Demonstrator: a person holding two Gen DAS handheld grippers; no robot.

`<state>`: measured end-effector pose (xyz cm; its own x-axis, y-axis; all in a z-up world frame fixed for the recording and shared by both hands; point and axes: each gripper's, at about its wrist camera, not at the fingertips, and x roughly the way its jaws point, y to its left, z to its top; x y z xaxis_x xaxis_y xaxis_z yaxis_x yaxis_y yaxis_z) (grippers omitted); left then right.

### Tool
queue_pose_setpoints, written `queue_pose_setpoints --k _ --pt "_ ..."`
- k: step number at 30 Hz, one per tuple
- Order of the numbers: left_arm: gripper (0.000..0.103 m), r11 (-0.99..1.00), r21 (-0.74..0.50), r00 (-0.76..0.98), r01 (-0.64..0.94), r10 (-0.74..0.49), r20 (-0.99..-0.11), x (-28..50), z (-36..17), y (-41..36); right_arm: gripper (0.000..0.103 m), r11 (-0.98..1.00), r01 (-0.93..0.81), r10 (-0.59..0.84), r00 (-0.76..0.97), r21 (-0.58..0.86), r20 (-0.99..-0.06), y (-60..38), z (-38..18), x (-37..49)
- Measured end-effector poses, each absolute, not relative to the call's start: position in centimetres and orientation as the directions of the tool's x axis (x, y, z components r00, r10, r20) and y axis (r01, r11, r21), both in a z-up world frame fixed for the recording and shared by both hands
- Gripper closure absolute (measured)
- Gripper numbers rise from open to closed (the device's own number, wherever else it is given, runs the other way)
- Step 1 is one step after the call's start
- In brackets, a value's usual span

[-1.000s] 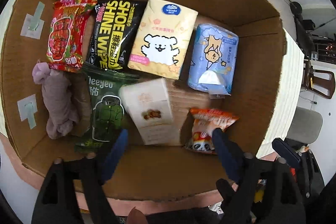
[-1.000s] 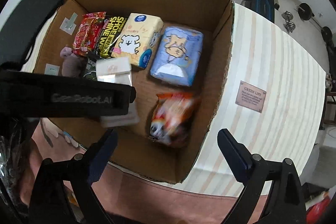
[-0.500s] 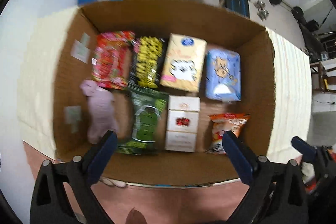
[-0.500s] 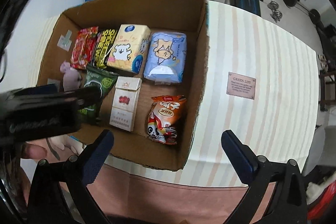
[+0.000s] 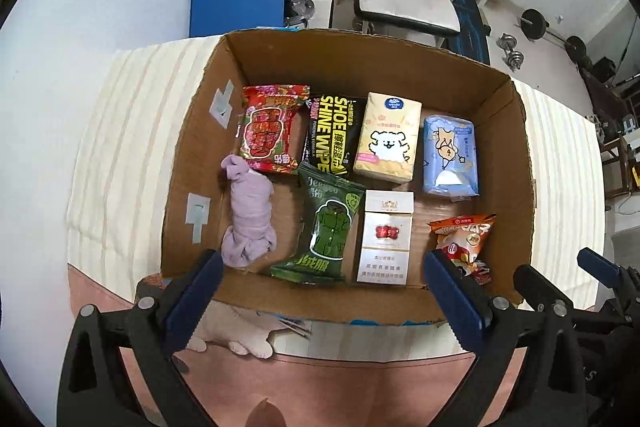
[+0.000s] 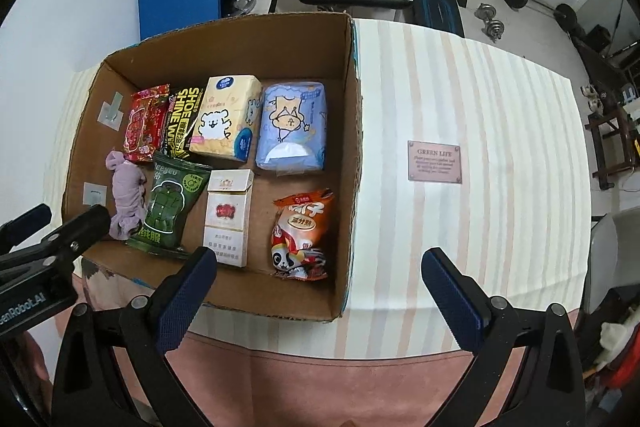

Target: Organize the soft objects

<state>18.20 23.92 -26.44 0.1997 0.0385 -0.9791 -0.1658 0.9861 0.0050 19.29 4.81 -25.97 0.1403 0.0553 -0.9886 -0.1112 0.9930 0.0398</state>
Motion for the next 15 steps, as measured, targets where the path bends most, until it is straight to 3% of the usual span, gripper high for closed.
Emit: queue_pose_setpoints --k 7,15 --pt "0.000 0.987 -0.029 0.295 -0.161 0.020 -0.955 16.0 -21.3 23.5 0.000 0.992 -0.105 0.086 0.198 0.066 -0.976 4.1 -22.9 17.8" --pt "0.000 0.989 -0.045 0.422 -0.142 0.020 -0.906 10.9 -13.0 22.1 0.000 0.990 -0.094 0.127 0.346 0.100 -0.930 1.3 -13.6 12.5"
